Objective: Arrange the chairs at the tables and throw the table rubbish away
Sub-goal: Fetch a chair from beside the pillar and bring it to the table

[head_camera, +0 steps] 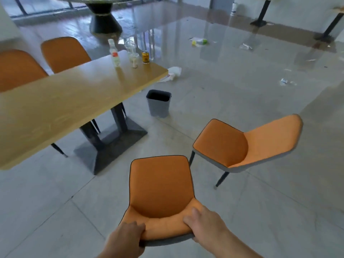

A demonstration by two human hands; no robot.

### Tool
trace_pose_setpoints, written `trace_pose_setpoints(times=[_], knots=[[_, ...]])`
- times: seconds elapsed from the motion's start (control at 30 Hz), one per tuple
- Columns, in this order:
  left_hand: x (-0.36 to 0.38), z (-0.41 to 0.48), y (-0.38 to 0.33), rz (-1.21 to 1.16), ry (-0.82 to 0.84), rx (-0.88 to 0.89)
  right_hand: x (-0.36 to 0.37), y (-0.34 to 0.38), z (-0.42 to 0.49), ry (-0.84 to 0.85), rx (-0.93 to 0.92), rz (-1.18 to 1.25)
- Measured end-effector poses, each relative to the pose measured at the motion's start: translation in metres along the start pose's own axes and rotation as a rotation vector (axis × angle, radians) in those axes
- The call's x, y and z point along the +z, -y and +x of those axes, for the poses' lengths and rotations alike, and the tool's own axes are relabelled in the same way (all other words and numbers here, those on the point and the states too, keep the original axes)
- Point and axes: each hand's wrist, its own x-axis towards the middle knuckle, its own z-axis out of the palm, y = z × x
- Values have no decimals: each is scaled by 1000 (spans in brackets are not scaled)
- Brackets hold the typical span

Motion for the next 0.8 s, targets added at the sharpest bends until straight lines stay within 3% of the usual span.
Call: trace_pose_setpoints(times=[0.2,0.37,0.57,0.8], knots=[[-24,22,51,-159,99,-246,-76,14,102,64,-170,-124],[-52,45,75,-295,33,-413,-132,11,187,51,-315,-158],[-84,69,112,-376,-205,-555,-177,17,281,-4,-386,-193],[-129,100,176,-329,-301,-561,-216,41,364,-62,-363,-203]])
